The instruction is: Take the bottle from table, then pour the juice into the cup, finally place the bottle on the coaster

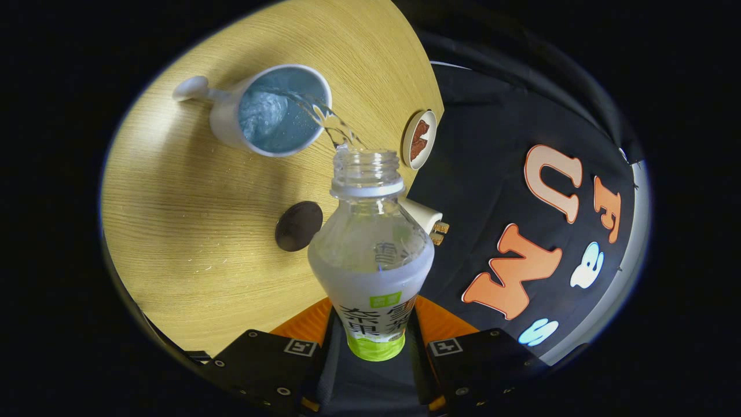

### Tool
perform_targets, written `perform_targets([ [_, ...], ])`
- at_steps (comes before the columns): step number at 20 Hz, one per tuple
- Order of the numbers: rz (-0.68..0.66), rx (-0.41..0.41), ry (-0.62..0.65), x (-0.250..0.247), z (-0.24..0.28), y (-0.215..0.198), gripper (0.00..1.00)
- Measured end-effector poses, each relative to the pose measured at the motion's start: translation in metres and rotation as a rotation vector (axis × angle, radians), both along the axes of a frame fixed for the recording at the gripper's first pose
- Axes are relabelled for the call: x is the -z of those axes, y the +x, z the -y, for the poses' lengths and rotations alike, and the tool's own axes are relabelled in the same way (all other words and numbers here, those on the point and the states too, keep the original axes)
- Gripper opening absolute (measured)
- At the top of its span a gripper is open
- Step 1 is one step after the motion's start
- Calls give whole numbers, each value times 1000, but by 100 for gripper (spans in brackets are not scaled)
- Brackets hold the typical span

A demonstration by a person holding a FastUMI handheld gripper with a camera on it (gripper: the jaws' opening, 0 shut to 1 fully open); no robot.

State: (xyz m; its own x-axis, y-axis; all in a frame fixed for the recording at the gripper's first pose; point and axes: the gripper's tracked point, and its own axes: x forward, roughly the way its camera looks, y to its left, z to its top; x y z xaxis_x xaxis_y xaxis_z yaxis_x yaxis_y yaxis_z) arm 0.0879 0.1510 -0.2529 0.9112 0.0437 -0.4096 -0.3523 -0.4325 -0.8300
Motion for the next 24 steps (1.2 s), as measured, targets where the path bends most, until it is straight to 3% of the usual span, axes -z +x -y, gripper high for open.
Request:
perform_targets([
  [24, -23, -77, -143, -11, -13, 9, 55],
])
